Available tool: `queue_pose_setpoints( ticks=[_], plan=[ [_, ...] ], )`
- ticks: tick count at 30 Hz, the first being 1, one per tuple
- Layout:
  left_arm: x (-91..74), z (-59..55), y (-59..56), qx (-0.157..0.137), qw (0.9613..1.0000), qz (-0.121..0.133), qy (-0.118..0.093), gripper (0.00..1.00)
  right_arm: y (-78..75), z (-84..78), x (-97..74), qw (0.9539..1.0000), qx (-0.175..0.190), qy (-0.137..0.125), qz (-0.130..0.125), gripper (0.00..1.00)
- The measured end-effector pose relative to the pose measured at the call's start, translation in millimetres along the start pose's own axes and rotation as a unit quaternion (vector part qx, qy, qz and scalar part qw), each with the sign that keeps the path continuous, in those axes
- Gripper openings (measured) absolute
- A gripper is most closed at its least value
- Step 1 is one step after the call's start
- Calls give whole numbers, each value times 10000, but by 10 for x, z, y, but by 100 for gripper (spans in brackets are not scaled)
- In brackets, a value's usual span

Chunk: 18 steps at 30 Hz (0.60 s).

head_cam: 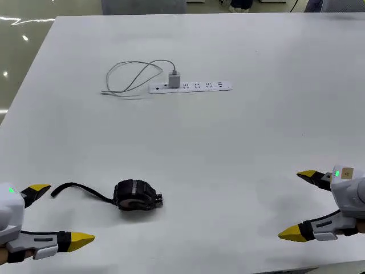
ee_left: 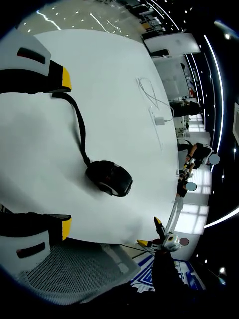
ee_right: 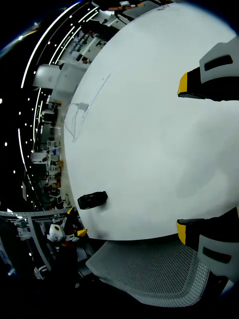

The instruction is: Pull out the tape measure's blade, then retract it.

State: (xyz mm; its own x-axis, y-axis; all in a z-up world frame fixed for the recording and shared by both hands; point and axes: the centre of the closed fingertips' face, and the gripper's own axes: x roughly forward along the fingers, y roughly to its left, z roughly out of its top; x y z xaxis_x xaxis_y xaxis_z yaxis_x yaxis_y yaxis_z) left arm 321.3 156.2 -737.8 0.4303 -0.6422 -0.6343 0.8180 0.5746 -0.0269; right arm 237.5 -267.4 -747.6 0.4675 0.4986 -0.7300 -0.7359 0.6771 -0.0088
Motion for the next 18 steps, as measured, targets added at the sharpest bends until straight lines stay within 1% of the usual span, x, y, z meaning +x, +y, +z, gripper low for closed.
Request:
queue_pose_setpoints(
  ticks=[2, 3, 8, 12, 15, 18],
  plan=[
    [-3, -8, 5, 75, 10000, 16, 26, 99, -2, -12, -6, 10000, 19, 3, -7, 99],
    [-4, -26, 10, 85, 9999, 26, 84, 99, 14, -12, -14, 10000, 74, -22, 4, 99],
    [-15, -5, 38, 88, 9999, 63, 55, 99, -3, -49, -28, 10000, 95, -12, -26, 99],
    [-26, 21, 44, 95, 9999, 63, 33, 99, -3, -42, -34, 9999, 99, -23, -59, 99],
    [-22, 9, 39, 209, 9997, 43, 71, 99, 1, -30, -37, 9999, 91, -37, -72, 99],
    [-18, -8, 38, 210, 9997, 34, 106, 99, -5, -35, -41, 9999, 86, -22, -82, 99]
  ],
)
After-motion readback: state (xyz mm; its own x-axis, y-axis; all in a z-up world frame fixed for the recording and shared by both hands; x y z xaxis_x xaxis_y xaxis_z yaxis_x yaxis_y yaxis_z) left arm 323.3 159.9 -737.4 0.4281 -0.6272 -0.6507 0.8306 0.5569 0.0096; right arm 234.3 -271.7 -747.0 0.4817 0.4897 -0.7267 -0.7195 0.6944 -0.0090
